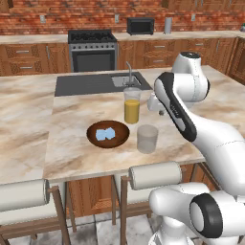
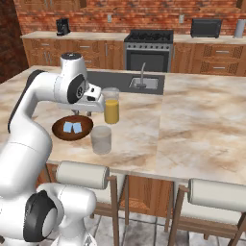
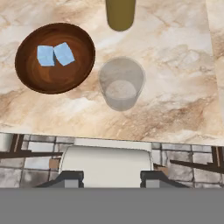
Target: There are two ice cubes in the ice bowl. Place both ice cubes in the glass cup.
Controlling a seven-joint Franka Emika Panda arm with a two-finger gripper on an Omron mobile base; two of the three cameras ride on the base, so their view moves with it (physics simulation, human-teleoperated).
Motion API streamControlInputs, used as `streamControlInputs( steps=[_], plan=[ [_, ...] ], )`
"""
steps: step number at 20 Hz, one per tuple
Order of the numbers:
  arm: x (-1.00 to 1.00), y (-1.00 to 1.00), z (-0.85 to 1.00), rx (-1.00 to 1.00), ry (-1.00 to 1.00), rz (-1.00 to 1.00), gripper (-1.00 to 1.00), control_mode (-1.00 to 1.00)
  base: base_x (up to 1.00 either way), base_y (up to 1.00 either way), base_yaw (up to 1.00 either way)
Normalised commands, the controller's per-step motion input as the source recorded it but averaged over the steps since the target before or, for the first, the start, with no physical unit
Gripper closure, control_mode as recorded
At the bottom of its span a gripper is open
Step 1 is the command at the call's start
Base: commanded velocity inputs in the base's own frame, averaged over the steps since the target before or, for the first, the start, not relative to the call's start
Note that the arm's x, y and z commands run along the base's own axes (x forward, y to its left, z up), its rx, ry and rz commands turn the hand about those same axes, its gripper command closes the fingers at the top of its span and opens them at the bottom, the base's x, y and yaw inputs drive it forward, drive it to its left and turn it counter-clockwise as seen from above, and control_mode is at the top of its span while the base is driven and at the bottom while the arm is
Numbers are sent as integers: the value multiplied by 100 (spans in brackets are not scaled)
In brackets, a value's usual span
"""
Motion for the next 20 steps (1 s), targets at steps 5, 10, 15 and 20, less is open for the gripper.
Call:
streamControlInputs(
  steps=[5, 10, 15, 20],
  plan=[
    [1, 0, 0, 0, 0, 0, -100, -100, 0, 0, 0],
    [2, 48, -2, -4, 0, 0, -100, -100, 0, 0, 0],
    [36, 100, -18, -13, 0, -3, -100, -100, 0, 0, 0],
    [2, 21, -4, -3, 1, 0, -100, -100, 0, 0, 0]
  ],
)
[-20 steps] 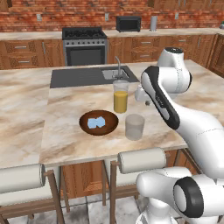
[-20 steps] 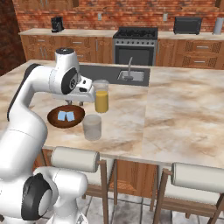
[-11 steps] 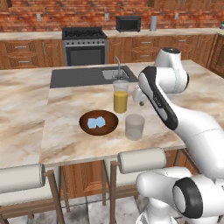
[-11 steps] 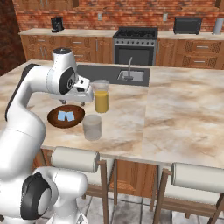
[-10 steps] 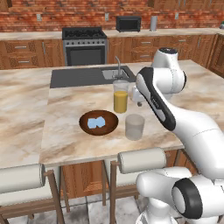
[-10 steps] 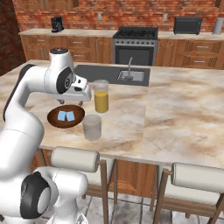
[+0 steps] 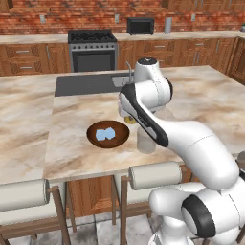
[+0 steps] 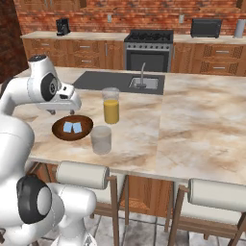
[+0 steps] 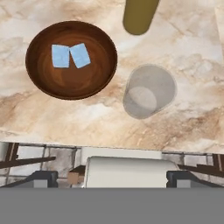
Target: There are two ice cubes in the ice bowl. Place both ice cubes in the glass cup.
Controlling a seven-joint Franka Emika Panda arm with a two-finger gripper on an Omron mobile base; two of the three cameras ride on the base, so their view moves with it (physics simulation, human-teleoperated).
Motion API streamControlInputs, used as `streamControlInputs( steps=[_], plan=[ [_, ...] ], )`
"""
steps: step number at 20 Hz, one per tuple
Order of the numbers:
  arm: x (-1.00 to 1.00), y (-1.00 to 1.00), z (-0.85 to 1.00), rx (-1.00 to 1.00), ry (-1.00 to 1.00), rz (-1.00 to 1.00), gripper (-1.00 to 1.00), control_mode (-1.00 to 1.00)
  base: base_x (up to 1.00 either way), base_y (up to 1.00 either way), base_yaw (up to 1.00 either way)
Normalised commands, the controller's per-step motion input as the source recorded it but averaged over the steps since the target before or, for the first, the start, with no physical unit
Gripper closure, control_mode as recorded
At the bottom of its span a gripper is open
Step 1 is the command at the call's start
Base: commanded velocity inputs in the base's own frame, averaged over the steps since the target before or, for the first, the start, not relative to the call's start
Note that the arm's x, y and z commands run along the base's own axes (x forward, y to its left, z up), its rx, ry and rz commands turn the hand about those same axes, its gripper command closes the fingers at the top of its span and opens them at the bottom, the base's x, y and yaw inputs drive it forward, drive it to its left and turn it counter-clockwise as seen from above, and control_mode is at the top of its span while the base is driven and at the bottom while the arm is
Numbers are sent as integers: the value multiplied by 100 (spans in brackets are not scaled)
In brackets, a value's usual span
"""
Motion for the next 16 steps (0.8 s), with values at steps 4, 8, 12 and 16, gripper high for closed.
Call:
streamControlInputs(
  steps=[4, 8, 12, 16],
  plan=[
    [-3, 0, -13, 2, -4, 0, -100, -100, 0, 0, 0],
    [2, 8, -54, 0, -3, 17, -100, -100, 0, 0, 0],
    [35, 34, -57, 0, -2, 22, -100, -100, 0, 0, 0],
    [36, 19, -31, -2, 0, 16, -100, -100, 0, 0, 0]
  ],
)
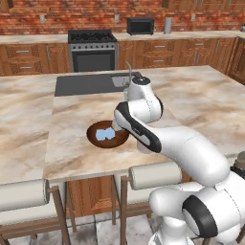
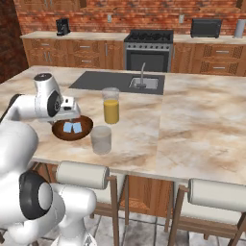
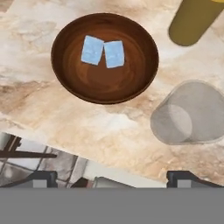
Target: There are two ice cubes in the ice bowl. Place both ice cubes in the glass cup.
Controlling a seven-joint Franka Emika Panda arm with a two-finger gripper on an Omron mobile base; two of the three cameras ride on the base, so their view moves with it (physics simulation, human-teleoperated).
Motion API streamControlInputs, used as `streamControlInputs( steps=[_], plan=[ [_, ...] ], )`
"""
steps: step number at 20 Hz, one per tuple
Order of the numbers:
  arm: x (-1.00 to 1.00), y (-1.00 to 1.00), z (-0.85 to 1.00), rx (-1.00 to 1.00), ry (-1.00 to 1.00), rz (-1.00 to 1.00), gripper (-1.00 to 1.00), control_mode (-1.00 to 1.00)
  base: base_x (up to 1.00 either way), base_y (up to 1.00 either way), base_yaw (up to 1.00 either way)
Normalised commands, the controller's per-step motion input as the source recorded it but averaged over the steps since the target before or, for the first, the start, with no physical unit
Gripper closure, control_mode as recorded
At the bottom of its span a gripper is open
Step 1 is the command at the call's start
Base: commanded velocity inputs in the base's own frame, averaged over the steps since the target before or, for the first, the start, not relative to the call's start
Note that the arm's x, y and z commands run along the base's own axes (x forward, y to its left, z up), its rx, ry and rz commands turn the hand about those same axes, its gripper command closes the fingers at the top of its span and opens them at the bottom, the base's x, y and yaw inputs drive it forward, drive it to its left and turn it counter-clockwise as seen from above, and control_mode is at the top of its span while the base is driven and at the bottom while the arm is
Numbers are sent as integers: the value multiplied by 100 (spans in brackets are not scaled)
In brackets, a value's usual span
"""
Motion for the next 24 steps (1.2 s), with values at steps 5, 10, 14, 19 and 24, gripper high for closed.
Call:
streamControlInputs(
  steps=[5, 10, 14, 19, 24],
  plan=[
    [42, 1, -21, -10, 1, 11, -100, -100, 0, 0, 0],
    [29, 12, -30, -6, 2, 15, -100, -100, 0, 0, 0],
    [34, 16, -37, 0, 1, 15, -100, -100, 0, 0, 0],
    [35, 2, -33, 0, 0, 4, -100, -100, 0, 0, 0],
    [37, 9, -26, 0, 0, 2, -100, -100, 0, 0, 0]
  ],
)
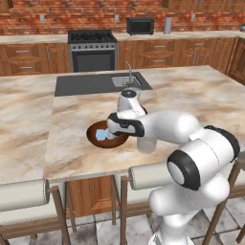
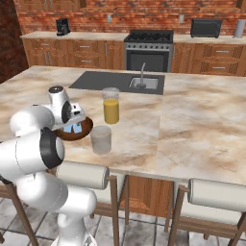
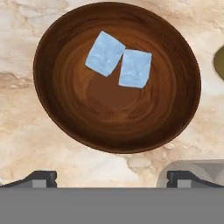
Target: There are two ice cubes in the ice bowl. Place both ice cubes in the glass cup.
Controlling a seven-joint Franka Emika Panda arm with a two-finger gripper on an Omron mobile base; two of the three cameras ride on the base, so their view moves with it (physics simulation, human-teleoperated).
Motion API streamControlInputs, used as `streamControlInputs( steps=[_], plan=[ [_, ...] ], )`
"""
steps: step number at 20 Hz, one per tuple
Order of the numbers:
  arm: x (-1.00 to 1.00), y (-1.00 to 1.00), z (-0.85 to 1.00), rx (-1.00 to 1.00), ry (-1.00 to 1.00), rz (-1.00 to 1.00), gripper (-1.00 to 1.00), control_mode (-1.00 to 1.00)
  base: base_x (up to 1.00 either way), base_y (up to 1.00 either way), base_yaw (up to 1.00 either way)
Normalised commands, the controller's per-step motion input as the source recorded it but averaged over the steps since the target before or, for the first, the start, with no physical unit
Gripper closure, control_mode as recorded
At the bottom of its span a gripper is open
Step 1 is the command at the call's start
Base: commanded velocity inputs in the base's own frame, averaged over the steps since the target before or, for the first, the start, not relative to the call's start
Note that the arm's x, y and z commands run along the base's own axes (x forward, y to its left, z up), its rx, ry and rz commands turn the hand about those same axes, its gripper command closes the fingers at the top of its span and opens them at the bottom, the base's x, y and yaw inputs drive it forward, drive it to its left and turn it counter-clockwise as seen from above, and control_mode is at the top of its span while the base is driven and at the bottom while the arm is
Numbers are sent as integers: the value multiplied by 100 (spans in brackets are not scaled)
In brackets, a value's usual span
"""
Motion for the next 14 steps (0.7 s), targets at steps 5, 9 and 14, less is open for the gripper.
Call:
streamControlInputs(
  steps=[5, 9, 14],
  plan=[
    [39, 26, -23, -1, 1, 0, -100, -100, 0, 0, 0],
    [33, 23, -31, -5, 2, 0, -100, -100, 0, 0, 0],
    [17, 1, -29, -6, 2, 0, -100, -100, 0, 0, 0]
  ],
)
